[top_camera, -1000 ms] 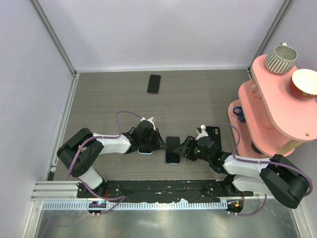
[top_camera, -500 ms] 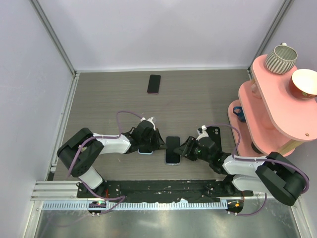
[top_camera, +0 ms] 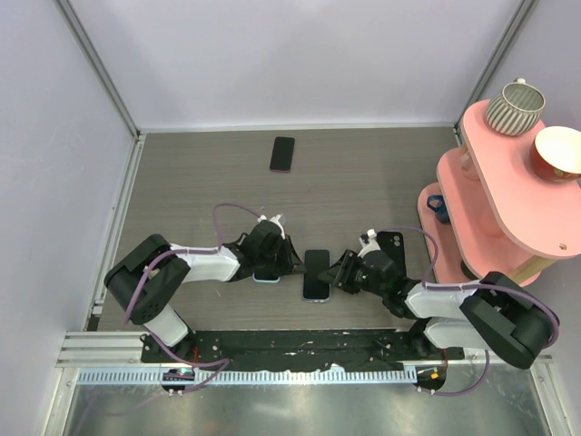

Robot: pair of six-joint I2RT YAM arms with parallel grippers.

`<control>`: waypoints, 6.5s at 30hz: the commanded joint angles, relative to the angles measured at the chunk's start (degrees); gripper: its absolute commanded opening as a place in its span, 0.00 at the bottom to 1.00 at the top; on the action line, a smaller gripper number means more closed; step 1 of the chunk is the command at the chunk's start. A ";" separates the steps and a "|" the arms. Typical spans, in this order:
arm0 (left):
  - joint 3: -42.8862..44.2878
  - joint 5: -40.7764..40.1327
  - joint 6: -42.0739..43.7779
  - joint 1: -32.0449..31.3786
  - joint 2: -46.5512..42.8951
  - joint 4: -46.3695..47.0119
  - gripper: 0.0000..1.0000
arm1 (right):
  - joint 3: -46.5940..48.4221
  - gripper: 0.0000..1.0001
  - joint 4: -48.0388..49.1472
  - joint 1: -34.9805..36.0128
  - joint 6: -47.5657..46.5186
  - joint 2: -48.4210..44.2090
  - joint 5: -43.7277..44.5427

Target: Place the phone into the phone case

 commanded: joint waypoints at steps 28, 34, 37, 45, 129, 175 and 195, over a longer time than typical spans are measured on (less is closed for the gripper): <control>16.56 7.00 14.96 11.75 -24.19 -31.12 0.61 | 5.61 0.01 13.34 0.74 -4.55 -13.30 -9.80; 9.98 15.44 13.66 13.43 -35.19 -24.28 0.74 | 5.61 0.01 20.10 0.74 -3.76 -19.54 -13.14; 4.97 22.48 8.30 13.43 -37.75 -13.83 0.74 | 6.40 0.01 22.31 0.74 -3.93 -20.25 -15.33; 0.73 29.69 1.26 13.34 -34.42 2.70 0.64 | 6.58 0.04 31.53 0.83 0.80 -16.83 -19.47; -5.77 39.28 1.35 6.84 -33.71 17.40 0.06 | 29.43 0.01 -5.55 0.56 -14.48 -24.21 -18.67; -2.87 29.61 3.19 8.95 -39.07 11.59 0.33 | 18.44 0.01 -1.69 0.56 -8.77 -25.97 -31.78; 4.51 24.08 15.76 8.86 -40.83 -11.34 0.48 | 19.67 0.01 -3.27 0.48 -10.70 -25.08 -29.41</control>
